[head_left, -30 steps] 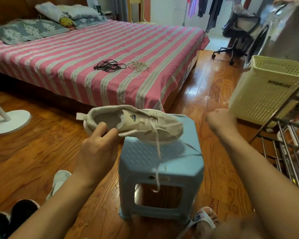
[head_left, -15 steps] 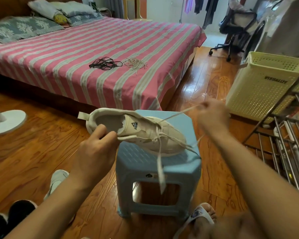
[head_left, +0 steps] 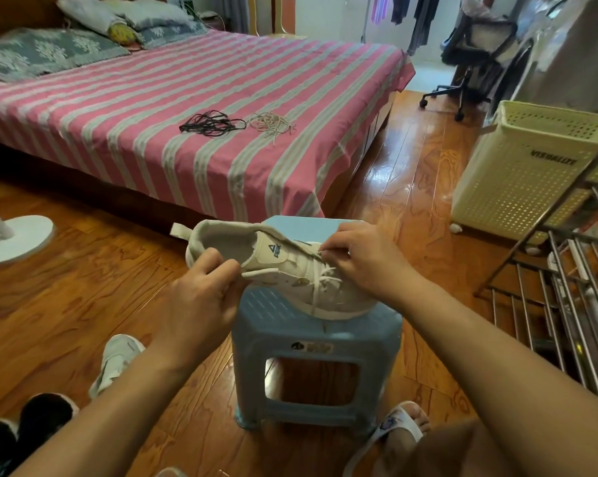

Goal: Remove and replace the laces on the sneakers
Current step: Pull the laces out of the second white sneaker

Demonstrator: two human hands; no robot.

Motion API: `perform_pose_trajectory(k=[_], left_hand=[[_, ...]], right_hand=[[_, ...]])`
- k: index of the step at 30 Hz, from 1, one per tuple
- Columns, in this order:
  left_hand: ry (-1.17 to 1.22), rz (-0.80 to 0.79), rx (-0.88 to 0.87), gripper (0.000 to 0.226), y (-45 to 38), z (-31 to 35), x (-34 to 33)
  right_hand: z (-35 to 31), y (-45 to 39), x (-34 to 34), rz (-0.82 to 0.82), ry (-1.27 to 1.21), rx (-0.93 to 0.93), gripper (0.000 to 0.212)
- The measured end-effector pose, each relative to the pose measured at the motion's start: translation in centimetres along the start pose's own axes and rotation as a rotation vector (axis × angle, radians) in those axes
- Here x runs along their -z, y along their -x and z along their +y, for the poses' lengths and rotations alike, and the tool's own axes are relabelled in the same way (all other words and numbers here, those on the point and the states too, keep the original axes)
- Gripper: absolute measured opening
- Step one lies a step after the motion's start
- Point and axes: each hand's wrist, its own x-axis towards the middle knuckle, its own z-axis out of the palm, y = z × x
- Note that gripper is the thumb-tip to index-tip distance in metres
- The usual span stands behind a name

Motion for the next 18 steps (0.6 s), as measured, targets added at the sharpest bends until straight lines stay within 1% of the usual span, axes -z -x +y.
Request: perform_pose_trajectory(k=[1, 2, 3, 4, 5, 6, 7, 8, 10, 11, 12, 13, 14, 16, 17, 18], left_hand=[[0.005, -0.007, -0.004, 0.026, 0.1, -0.2, 0.1], [0.009, -0.013, -0.004, 0.023, 0.1, -0.3, 0.3], [0.008, -0.015, 0.003, 0.019, 0.2, -0.4, 0.6], [0.004, -0.013, 0.017, 0.015, 0.2, -0.6, 0.8], [0.003, -0.009, 0.041, 0.013, 0.3, -0.7, 1.1], [0.008, -0.007, 0.072, 0.014, 0.3, -0.8, 1.1], [0.015, -0.009, 0.103, 0.015, 0.2, -1.0, 1.1], [0.015, -0.014, 0.125, 0.016, 0.1, -1.0, 0.9], [0.000, -0.023, 0.141, 0.016, -0.2, -0.7, 0.5], [0.004, -0.020, 0.139, 0.017, -0.3, -0.5, 0.2], [0.021, -0.018, 0.135, 0.017, -0.4, -0.3, 0.0], [0.039, -0.021, 0.128, 0.016, -0.5, 0.0, -0.2], [0.047, -0.031, 0.116, 0.015, -0.6, 0.1, -0.3], [0.052, -0.060, 0.096, 0.013, -0.7, 0.2, -0.6], [0.069, -0.082, 0.097, 0.012, -0.7, 0.1, -0.8], [0.100, -0.106, 0.106, 0.012, -0.7, -0.1, -0.9]], right_hand=[[1.1, -0.4, 0.0, 0.097, 0.036, -0.067, 0.009], [2.6, -0.8, 0.5, 0.203, 0.050, -0.232, 0.016], [4.6, -1.0, 1.4, 0.294, 0.059, -0.441, 0.020], [6.9, -0.7, 2.4, 0.339, 0.108, -0.632, 0.020], [8.7, -0.2, 3.3, 0.326, 0.156, -0.774, 0.020], [9.5, 0.3, 3.8, 0.252, 0.224, -0.830, 0.024], [9.3, 0.6, 3.9, 0.167, 0.287, -0.790, 0.027], [8.2, 0.6, 3.5, 0.127, 0.292, -0.653, 0.028], [4.1, 0.6, 2.5, 0.099, 0.090, -0.309, 0.028], [1.8, 0.8, 2.1, 0.025, 0.005, -0.150, 0.028], [-0.4, 1.1, 1.7, -0.084, -0.018, -0.041, 0.026], [-1.4, 1.5, 1.1, -0.176, 0.008, 0.029, 0.021], [-1.7, 1.7, 0.5, -0.218, 0.046, 0.068, 0.017], [-1.2, 1.6, 0.5, -0.245, 0.038, 0.036, 0.012], [-0.9, 1.5, 0.8, -0.229, 0.002, 0.021, 0.013], [-0.6, 1.3, 1.0, -0.163, -0.003, 0.003, 0.014]])
